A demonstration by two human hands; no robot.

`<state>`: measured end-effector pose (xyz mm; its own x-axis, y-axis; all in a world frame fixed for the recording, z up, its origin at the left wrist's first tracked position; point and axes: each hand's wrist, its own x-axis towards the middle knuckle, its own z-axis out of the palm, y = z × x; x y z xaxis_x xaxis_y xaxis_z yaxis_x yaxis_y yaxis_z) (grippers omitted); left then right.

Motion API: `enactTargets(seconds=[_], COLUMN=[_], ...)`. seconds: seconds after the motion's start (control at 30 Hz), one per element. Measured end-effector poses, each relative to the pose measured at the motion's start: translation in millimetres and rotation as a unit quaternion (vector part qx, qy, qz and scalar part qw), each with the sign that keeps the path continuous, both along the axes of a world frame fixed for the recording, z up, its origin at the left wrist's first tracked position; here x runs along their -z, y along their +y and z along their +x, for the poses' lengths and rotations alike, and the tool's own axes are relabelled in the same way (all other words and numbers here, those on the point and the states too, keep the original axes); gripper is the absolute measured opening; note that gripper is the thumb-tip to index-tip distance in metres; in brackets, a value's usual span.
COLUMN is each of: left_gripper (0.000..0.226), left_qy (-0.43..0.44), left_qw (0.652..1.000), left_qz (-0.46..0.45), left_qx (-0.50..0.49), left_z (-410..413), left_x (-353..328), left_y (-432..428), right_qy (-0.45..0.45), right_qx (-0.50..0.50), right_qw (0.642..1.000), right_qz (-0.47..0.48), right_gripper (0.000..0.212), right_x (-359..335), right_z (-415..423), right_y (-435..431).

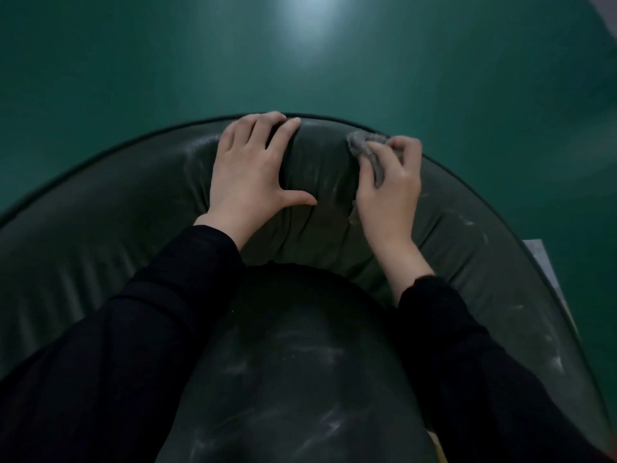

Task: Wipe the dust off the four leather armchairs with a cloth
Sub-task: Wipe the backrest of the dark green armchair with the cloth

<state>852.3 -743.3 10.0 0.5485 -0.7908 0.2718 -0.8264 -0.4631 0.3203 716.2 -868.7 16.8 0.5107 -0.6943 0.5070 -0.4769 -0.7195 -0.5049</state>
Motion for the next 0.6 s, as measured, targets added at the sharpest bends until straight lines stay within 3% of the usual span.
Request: enactTargets(seconds=[0.2,0.37,0.6], left_gripper=[0.106,0.102,0.100], left_qy=[-0.006,-0.019,-0.059], left_qw=[1.000,0.999,0.994], left_qz=[0.008,0.000,0.007], left_qx=[0.001,0.038,0.093], left_z=[-3,-11,-25], left_x=[-2,-9,-1], left_y=[-3,-14,-48], right_qy=[0.000,-0.031,0.026], right_qx=[0.004,0.094,-0.015], right_qw=[1.000,0.995,0.999], right_qz=[0.016,0.032,0.012], right_gripper=[0.015,0.017,0.017], right_x=[7,-9,19], right_z=[-43,-34,-62], right_y=[22,-16,28])
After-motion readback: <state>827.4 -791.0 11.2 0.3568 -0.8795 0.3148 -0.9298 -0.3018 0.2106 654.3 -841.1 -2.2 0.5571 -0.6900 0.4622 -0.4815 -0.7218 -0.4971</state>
